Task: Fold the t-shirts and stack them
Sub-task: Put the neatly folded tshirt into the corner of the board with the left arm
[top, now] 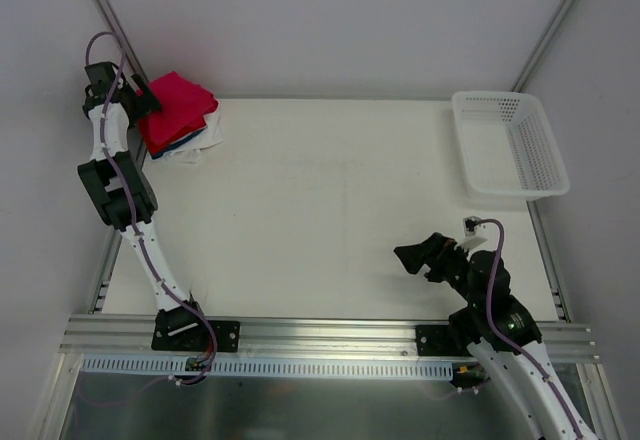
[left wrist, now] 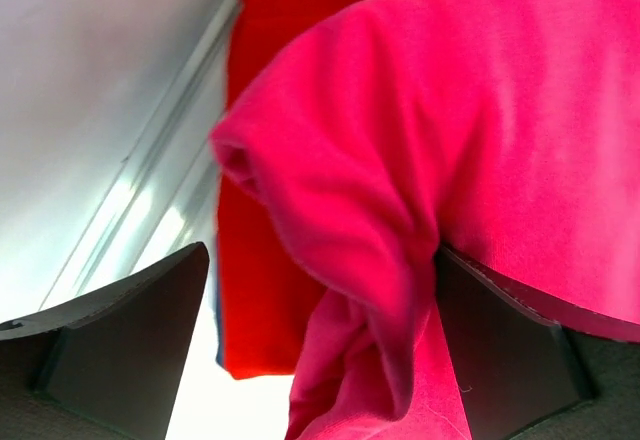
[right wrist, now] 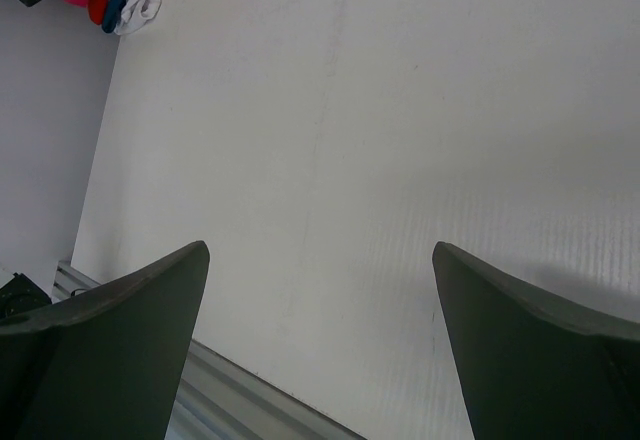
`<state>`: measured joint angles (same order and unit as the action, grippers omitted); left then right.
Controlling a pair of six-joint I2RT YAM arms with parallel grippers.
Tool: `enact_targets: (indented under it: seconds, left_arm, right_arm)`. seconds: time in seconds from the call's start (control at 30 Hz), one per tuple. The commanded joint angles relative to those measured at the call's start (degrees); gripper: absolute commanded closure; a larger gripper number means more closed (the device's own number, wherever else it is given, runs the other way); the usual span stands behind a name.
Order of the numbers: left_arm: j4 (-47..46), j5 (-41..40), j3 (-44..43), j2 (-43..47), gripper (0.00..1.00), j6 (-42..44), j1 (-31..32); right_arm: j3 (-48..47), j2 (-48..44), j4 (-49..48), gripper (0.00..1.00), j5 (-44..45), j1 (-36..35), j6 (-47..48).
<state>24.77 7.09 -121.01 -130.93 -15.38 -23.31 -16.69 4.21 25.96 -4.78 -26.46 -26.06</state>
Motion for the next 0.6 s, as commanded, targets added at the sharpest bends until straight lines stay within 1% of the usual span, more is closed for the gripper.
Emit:
enact_targets:
  seconds: [0.0,0.13,0.2,0.3,0.37,0.57]
  left_arm:
    - [-0.3,2.4,-3.6,5.1,0.07,1.0,3.0]
    - [-0.3,2.0,-4.8,8.1,0.05,1.8,4.8]
    - [-0.3,1.5,-5.6,9.5,0.02,2.3,5.6]
    - [-0.3,-2.8,-4.9,11.6,0.01,3.3,6.2]
    - [-0.3,-6.4,-3.3,13.1,0.01,4.1,6.3]
    - [-0.2,-14.5,2.3,18.4,0.01,3.5,5.8]
  right_arm:
    - [0.3,-1.3,-1.3,0.01,-0.1,-0.3,-0.1]
    - [0.9,-2.7,-0.8,0.01,-0.6,-0.3,-0.2]
    - [1.0,-3.1,-0.5,0.01,-0.7,-0.3,-0.1]
    - [0.8,-3.3,0.9,0.01,-0.7,-0.3,0.2]
    - [0.5,-5.8,2.1,0.00,-0.5,-0.3,0.5]
    - [-0.5,-7.3,4.5,0.01,-0.3,-0.3,1.4]
